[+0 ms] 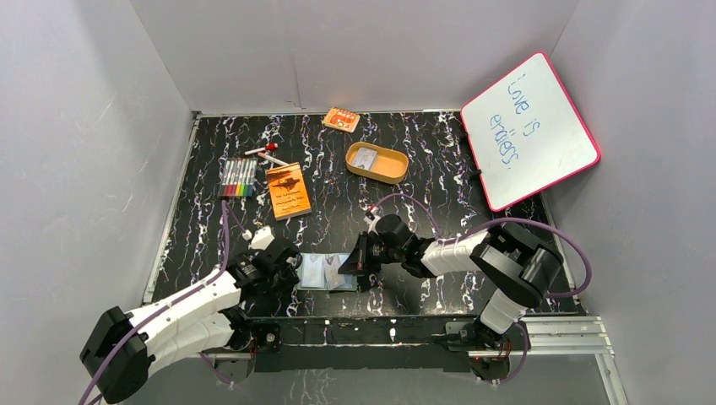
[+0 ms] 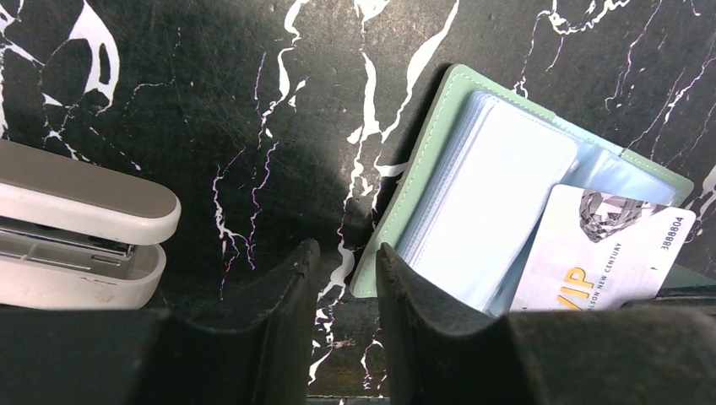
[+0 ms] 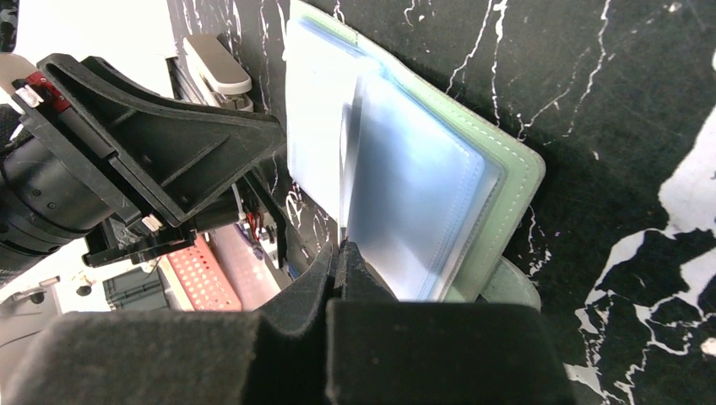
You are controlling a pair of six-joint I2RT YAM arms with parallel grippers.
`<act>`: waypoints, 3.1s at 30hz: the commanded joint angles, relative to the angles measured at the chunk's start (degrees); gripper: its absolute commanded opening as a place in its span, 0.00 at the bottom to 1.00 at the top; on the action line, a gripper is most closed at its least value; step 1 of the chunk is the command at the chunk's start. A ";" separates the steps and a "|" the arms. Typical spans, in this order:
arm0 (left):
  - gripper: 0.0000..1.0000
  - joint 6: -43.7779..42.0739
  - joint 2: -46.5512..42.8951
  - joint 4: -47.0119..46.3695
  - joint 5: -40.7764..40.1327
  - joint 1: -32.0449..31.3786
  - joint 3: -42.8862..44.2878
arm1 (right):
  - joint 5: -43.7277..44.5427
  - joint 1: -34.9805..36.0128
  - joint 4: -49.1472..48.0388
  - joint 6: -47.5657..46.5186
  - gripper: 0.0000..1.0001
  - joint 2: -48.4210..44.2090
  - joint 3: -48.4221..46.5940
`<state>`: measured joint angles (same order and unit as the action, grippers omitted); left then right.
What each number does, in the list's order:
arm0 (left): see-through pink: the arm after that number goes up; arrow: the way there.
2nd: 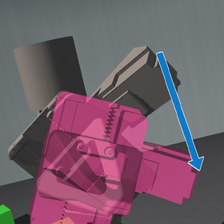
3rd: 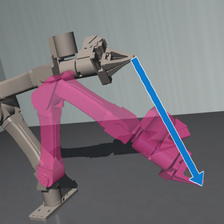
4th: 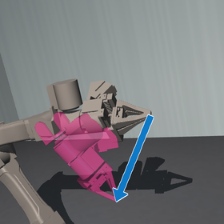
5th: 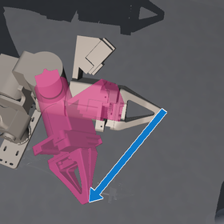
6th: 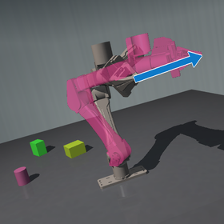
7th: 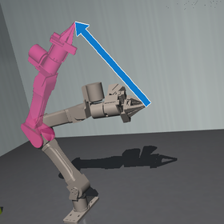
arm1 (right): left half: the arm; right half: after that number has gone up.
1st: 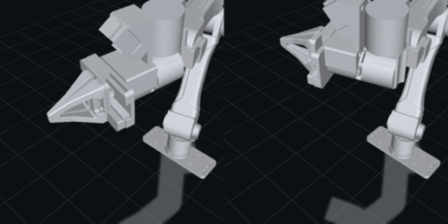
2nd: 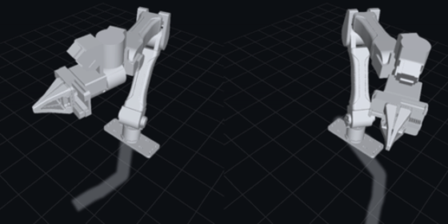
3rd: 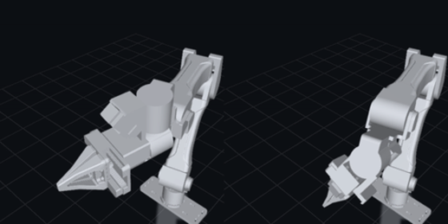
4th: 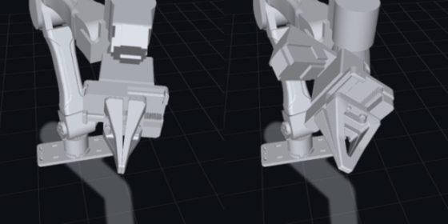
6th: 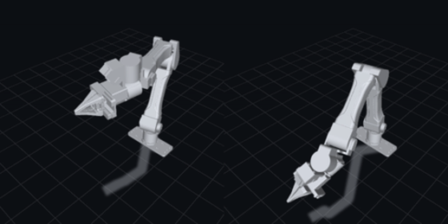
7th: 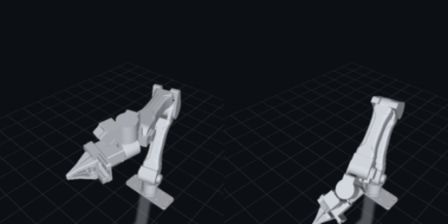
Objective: Put the credit cards into the card holder
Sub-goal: Insert the credit card into the card holder.
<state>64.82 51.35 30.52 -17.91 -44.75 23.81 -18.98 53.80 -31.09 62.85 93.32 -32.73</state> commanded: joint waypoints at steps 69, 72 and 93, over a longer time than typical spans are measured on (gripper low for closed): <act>0.06 -1.27 0.01 -4.80 3.94 0.02 -3.95 | 7.27 0.51 -2.42 1.03 0.00 0.37 -0.62; 0.06 -1.29 0.15 -4.90 3.86 -0.03 -3.95 | 6.87 0.50 -3.47 1.20 0.00 0.93 -0.61; 0.06 -1.09 0.33 -4.86 3.85 0.02 -4.01 | 8.60 0.51 -4.95 1.49 0.00 -1.74 0.55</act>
<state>64.12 51.53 22.13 -13.04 -44.75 20.60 -10.41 54.04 -33.17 65.10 92.40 -31.51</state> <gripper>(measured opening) 0.061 0.011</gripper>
